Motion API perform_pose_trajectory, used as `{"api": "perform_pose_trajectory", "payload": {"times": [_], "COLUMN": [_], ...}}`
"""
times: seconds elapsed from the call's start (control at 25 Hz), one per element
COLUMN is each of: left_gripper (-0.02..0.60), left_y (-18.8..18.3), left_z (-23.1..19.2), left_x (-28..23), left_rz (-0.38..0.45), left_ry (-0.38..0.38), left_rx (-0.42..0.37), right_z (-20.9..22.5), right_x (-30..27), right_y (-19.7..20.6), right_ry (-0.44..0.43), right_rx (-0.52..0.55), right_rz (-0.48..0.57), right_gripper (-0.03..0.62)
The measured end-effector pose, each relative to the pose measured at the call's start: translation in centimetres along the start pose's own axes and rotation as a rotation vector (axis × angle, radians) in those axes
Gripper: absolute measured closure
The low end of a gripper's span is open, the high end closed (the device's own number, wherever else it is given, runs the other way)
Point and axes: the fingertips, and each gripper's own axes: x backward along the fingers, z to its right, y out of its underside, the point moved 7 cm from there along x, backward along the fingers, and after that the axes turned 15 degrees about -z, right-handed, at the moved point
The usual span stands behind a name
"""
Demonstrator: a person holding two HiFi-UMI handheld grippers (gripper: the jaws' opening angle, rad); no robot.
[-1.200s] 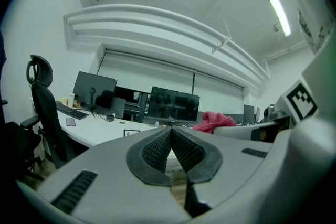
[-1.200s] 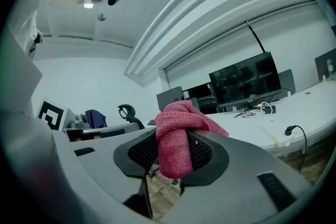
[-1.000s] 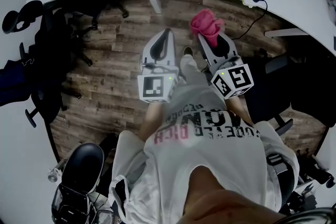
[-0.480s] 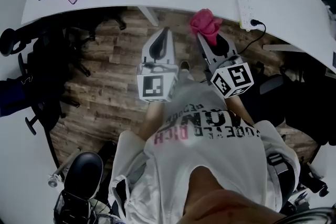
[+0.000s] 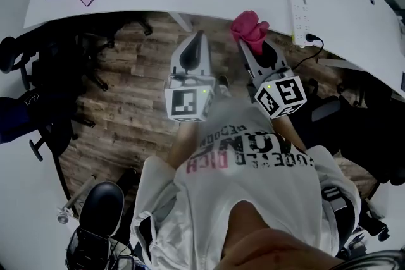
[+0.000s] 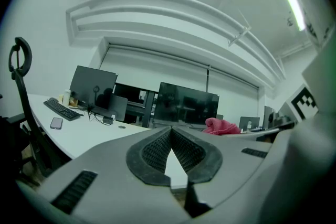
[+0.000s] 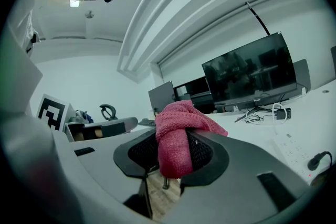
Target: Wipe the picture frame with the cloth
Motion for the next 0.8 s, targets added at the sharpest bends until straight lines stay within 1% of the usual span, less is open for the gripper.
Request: {"api": "perform_pose_trajectory", "payload": {"times": [0.2, 0.44, 0.68, 0.8], "left_gripper": [0.584, 0.584, 0.584, 0.584], "left_y": [-0.7, -2.9, -4.2, -5.0], "left_z": [-1.9, -5.1, -8.6, -10.1], "left_x": [-2.1, -6.2, -10.2, -11.7], "left_rz": [-0.018, -0.038, -0.060, -0.069], "left_ry": [0.018, 0.037, 0.053, 0.069], "left_rx": [0.012, -0.003, -0.026, -0.020], "right_z": [0.5, 1.8, 3.1, 3.2], "right_x": [-2.3, -6.2, -10.4, -12.1], "right_y": [-1.0, -3.3, -5.1, -5.9], "right_ry": [0.011, 0.047, 0.079, 0.095], "right_rx": [-0.015, -0.040, -0.073, -0.085], "right_rz": [-0.014, -0.019, -0.021, -0.020], "right_gripper": [0.474, 0.474, 0.474, 0.474]}}
